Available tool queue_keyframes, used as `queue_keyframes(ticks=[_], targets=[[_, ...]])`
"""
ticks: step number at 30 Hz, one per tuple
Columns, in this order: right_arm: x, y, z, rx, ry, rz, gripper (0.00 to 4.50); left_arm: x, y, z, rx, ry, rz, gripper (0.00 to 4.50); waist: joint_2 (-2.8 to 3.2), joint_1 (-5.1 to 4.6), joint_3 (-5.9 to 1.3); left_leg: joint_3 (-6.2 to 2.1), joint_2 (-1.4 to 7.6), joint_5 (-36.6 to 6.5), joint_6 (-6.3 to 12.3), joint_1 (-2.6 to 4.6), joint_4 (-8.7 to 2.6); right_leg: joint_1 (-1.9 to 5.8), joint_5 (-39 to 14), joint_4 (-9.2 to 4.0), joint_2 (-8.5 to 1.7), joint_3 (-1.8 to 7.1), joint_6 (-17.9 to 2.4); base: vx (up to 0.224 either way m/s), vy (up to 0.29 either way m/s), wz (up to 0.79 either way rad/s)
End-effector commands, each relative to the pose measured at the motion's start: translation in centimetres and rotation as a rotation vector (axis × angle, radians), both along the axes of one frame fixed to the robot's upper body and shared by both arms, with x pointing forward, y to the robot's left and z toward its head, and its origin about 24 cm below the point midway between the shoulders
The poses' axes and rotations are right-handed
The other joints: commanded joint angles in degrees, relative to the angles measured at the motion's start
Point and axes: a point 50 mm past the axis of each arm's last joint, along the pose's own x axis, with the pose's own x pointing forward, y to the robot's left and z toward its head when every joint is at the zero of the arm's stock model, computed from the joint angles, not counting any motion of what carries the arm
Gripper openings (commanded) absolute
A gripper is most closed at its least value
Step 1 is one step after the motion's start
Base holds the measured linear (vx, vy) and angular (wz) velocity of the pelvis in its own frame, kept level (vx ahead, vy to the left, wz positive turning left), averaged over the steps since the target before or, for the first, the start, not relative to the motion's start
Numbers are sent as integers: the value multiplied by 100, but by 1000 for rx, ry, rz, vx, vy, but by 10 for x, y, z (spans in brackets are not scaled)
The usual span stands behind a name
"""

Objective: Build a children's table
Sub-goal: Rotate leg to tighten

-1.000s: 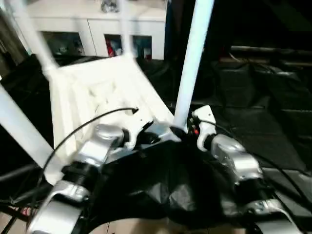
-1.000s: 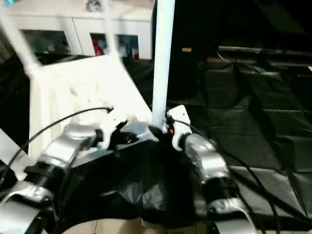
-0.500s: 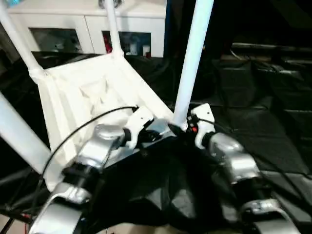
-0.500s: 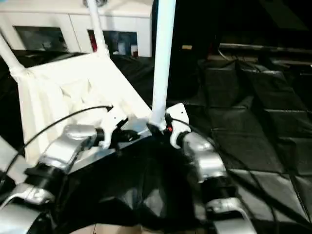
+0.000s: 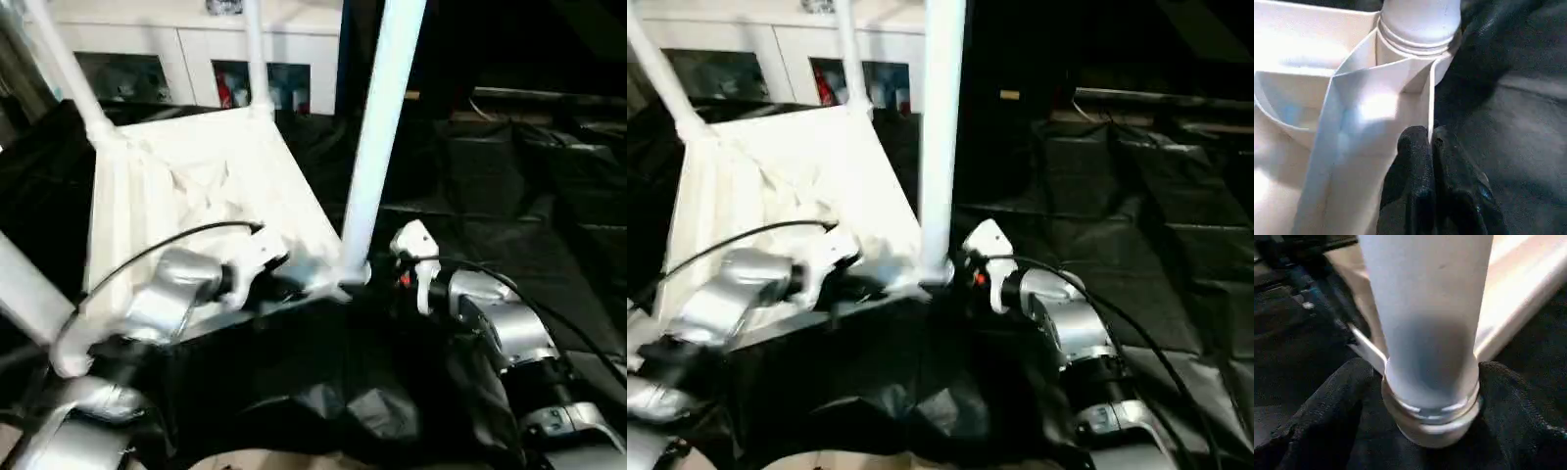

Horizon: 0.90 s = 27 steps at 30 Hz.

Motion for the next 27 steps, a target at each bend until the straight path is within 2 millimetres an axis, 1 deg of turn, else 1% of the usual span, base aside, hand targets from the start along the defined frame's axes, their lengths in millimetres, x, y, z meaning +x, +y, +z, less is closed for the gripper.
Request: queue_keyframes(ticks=[1, 3, 4, 5, 6, 7, 8, 9, 10, 11, 12, 13, 14, 16, 18, 19, 21, 22, 23, 24, 25, 26, 27], targets=[[-8, 18, -2, 23, 17, 109, 372, -11, -6, 0, -18, 46, -84, 0, -8, 12, -340, 128, 7, -549, 438, -87, -357, 353, -257, -307, -275, 127, -1627, 0, 0, 0], [-9, 21, -2, 26, 21, 132, 372, -13, -2, 0, -10, 53, -86, 0, 4, 23, -341, 129, 10, -576, 400, -69, -360, 346, -332, -310, -278, 129, -1618, 0, 0, 0], [-10, 23, -2, 26, 26, 150, 372, -15, 0, 1, -5, 55, -85, 0, 2, 19, -340, 128, 12, -582, 391, -76, -362, 346, -324, -305, -276, 129, -1620, 0, 0, 0], [-11, 26, -3, 23, 27, 175, 372, -15, 2, 1, -1, 51, -73, 0, 3, 24, -340, 136, 8, -562, 388, -64, -358, 338, -286, -309, -267, 129, -1619, 0, 0, 0], [-11, 27, -3, 23, 27, 179, 372, -15, 2, 1, 0, 50, -71, 0, 3, 29, -341, 134, 9, -548, 379, -70, -357, 347, -245, -299, -271, 128, -1627, 0, 0, 0], [-12, 29, -4, 23, 35, 194, 372, -16, 3, 0, 3, 52, -70, 0, -237, 71, -342, 120, -1, -427, 443, -130, -362, 411, -367, -256, -300, 135, -1539, 0, 0, 0], [-13, 30, -4, 24, 42, 205, 372, -18, 4, 0, 5, 54, -71, 0, -168, 98, -328, 132, 3, -468, 436, -83, -372, 354, -493, -291, -305, 137, -1496, 0, 0, 0], [-14, 31, -4, 22, 44, 216, 359, -19, 5, 0, 6, 57, -71, 0, -165, 77, -326, 142, 27, -474, 420, -70, -374, 323, -559, -302, -305, 132, -1484, 0, 0, 0], [-14, 32, -5, 20, 48, 224, 340, -20, 5, 0, 7, 58, -70, 0, -157, 86, -320, 136, 34, -490, 382, -73, -384, 322, -569, -296, -301, 127, -1477, 0, 0, 0], [-14, 33, -5, 18, 50, 231, 340, -20, 5, 1, 7, 57, -67, 0, -166, 84, -322, 143, 37, -536, 329, -49, -386, 307, -509, -294, -286, 123, -1464, 0, 0, 0], [-14, 33, -5, 18, 51, 235, 337, -20, 5, 1, 8, 56, -63, 0, -198, 86, -327, 143, 35, -541, 299, -50, -389, 318, -430, -282, -285, 124, -1463, 0, 0, 0], [-14, 33, -5, 18, 53, 237, 337, -20, 5, 1, 8, 56, -61, 0, -214, 94, -337, 151, 26, -498, 306, -44, -377, 322, -330, -270, -282, 128, -1475, 0, 0, 0], [-14, 33, -5, 19, 54, 239, 328, -20, 5, 0, 9, 56, -60, 0, -224, 100, -341, 156, 21, -428, 335, -50, -369, 328, -220, -258, -283, 131, -1495, 0, 0, 0], [-14, 33, -5, 19, 56, 241, 297, -21, 5, 0, 10, 56, -58, 0, -229, 108, -341, 160, 16, -389, 355, -50, -362, 331, -170, -256, -284, 133, -1504, 0, 0, 0], [-15, 32, -5, 20, 57, 241, 293, -21, 5, 0, 11, 56, -56, 0, -234, 117, -343, 163, 15, -371, 362, -51, -358, 335, -158, -254, -287, 135, -1514, 0, 0, 0], [-16, 32, -6, 20, 60, 240, 283, -21, 5, 0, 13, 53, -49, 0, -194, 134, -345, 162, 14, -352, 358, -48, -352, 334, -127, -243, -288, 138, -1525, 0, 0, 0], [-17, 33, -8, 22, 62, 232, 265, -19, 3, 0, 9, 45, -35, 0, -220, 134, -350, 163, 11, -315, 356, -53, -350, 344, -65, -243, -283, 135, -1530, 0, 0, 0], [-17, 34, -11, 27, 61, 208, 263, -15, 0, 0, -2, 25, -10, 0, -225, 132, -349, 166, 12, -313, 355, -54, -348, 344, -59, -244, -282, 136, -1535, 0, 0, 0], [-17, 35, -12, 29, 58, 188, 262, -13, -2, 1, -10, 11, 9, 0, -178, 136, -351, 166, 10, -339, 326, -44, -345, 335, -42, -249, -277, 130, -1548, 0, 0, 0], [-14, 38, -15, 29, 50, 134, 260, -8, -5, 2, -21, -12, 44, 0, -200, 128, -335, 177, 7, -410, 307, -44, -349, 321, -111, -262, -272, 136, -1553, 0, 0, 0], [-9, 40, -18, 24, 40, 49, 259, -2, -10, 2, -35, -38, 88, 0, -178, 130, -332, 173, 7, -554, 232, -38, -356, 322, -333, -288, -281, 138, -1527, 0, 0, 0], [-5, 42, -22, 16, 32, -20, 258, 2, -13, 3, -44, -52, 114, 0, -186, 127, -320, 177, 3, -636, 192, -40, -360, 311, -501, -309, -285, 142, -1499, 0, 0, 0], [-1, 44, -25, 6, 34, -96, 258, 6, -17, 4, -54, -62, 139, 0, -134, 135, -315, 168, -3, -813, 76, -16, -369, 297, -855, -335, -289, 146, -1423, 0, 0, 0]])
